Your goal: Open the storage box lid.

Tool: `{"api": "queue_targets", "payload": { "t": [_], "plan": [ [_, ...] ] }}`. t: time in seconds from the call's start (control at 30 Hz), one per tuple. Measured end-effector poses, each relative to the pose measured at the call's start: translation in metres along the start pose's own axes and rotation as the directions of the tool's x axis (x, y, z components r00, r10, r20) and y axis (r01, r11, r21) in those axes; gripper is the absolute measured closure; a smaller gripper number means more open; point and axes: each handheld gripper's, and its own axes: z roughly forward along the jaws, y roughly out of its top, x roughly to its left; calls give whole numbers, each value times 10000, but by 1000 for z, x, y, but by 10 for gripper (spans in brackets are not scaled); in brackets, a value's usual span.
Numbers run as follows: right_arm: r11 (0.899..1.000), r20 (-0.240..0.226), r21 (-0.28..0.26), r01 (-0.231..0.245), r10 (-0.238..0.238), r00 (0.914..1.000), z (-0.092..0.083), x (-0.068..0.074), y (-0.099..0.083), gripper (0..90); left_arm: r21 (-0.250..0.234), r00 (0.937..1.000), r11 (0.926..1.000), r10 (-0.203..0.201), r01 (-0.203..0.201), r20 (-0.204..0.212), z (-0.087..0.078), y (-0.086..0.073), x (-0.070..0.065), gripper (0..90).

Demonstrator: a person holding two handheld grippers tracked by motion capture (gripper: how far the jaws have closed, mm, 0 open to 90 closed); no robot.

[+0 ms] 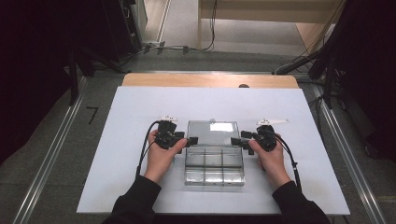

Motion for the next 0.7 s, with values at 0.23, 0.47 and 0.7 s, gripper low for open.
{"api": "queue_targets", "payload": {
  "t": [0.23, 0.47, 0.7],
  "plan": [
    [9946, 172, -473, 929, -922, 9956, -15, 9, 0, 120, -398, 9994, 9987, 331, -329, 28, -6, -2, -4, 96],
    [9823, 627, -747, 1718, -1673, 9839, -30, 15, -7, 86, -1150, 9942, 9893, 960, -900, 484, -18, -7, -7, 8],
    [9710, 675, -1071, 2138, -2074, 9759, -47, 14, -17, 23, -1647, 9865, 9763, 1519, -1401, 613, -29, -15, -11, 1]
  ]
}}
